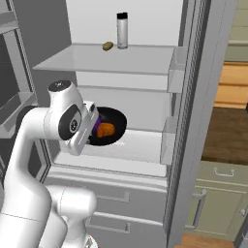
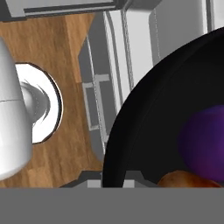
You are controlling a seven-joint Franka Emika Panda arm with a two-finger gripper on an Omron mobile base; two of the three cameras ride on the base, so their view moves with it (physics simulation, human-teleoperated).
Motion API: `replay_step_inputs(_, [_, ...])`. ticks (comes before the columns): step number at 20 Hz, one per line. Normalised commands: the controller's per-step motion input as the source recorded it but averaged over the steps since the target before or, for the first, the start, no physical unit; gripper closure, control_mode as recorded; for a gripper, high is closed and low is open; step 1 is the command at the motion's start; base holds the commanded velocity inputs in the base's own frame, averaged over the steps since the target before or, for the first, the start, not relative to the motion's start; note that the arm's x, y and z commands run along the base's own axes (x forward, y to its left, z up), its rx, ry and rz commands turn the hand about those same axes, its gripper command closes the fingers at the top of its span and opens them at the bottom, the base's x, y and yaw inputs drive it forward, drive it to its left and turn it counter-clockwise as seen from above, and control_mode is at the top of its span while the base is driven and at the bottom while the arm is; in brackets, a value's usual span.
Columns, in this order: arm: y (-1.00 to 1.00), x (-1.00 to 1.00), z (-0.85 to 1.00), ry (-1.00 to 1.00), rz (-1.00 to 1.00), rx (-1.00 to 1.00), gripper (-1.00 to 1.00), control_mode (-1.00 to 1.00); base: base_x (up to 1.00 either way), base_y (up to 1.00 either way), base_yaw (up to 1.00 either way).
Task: Pick the chicken drumstick and eggplant from their plates and place them in the bowl. Then put the bowl in the fridge.
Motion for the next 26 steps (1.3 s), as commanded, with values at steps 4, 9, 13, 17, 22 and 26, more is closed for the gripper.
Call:
replay_step_inputs(4, [0.00,0.00,0.00,0.00,0.00,0.00,1.00,1.00,0.43,0.00,0.00])
replay_step_inputs(9, [0.00,0.00,0.00,0.00,0.00,0.00,1.00,1.00,0.56,0.00,0.00])
replay_step_inputs(13, [0.00,0.00,0.00,0.00,0.00,0.00,1.00,1.00,0.48,0.00,0.00])
replay_step_inputs(17, [0.00,0.00,0.00,0.00,0.00,0.00,1.00,1.00,0.37,0.00,0.00])
replay_step_inputs(22, [-0.16,0.30,-0.50,0.00,0.04,0.00,1.00,-1.00,0.00,0.00,0.00])
replay_step_inputs(26, [-0.33,0.74,-0.51,0.00,0.08,0.01,1.00,-1.00,0.00,0.00,0.00])
